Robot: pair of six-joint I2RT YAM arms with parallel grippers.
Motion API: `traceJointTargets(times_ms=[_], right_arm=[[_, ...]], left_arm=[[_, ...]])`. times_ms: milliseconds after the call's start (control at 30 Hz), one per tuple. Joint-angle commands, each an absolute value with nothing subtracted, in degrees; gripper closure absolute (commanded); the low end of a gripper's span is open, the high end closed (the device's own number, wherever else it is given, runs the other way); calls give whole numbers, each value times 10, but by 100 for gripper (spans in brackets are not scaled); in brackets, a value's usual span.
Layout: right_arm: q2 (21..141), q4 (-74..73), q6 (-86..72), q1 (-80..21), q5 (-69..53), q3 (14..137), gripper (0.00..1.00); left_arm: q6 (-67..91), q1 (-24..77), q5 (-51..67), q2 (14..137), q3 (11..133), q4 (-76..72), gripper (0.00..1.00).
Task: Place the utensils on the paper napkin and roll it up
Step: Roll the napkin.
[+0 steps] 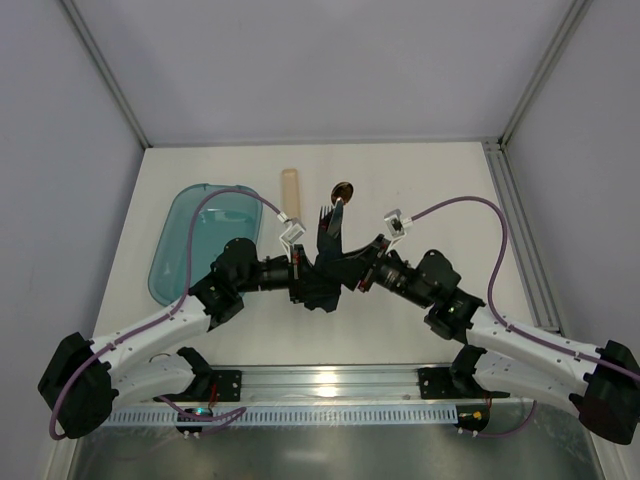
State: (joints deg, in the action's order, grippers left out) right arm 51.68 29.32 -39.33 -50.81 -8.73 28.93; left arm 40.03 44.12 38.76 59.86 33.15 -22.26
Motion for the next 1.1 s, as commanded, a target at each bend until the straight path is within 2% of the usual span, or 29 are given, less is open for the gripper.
traceJointTargets(times_ms=[0,167,200,333,400,433,500,567,600,633,767,1067], right_arm=[[515,351,-397,-505,-96,290,65],[504,382,-398,-505,-101,280,78],[502,386,-398,-506,-100,280,84],[491,396,-399,-504,-94,277,96],[488,401,-399,-504,-94,278,96],[487,403,-399,-504,-96,279,96],[486,403,-398,-504,-101,283,96],[486,413,-399,-504,-105,282,96],[486,413,-400,-504,-107,282,96],[486,423,-402,-504,-110,280,96],[490,429,-404,-503,-112,279,96],[500,440,-410,-504,-114,280,96]], left_arm=[[391,441,406,586,350,-265,100],[392,440,407,586,348,-263,100],[392,440,405,587,347,-263,100],[393,441,405,591,347,-260,99],[394,440,403,596,349,-260,92],[394,440,400,596,349,-258,85],[395,440,396,598,349,-258,82],[396,441,390,599,350,-257,66],[396,441,389,599,350,-257,64],[401,441,390,602,352,-262,57],[403,441,388,601,352,-271,48],[413,441,378,595,352,-310,44]])
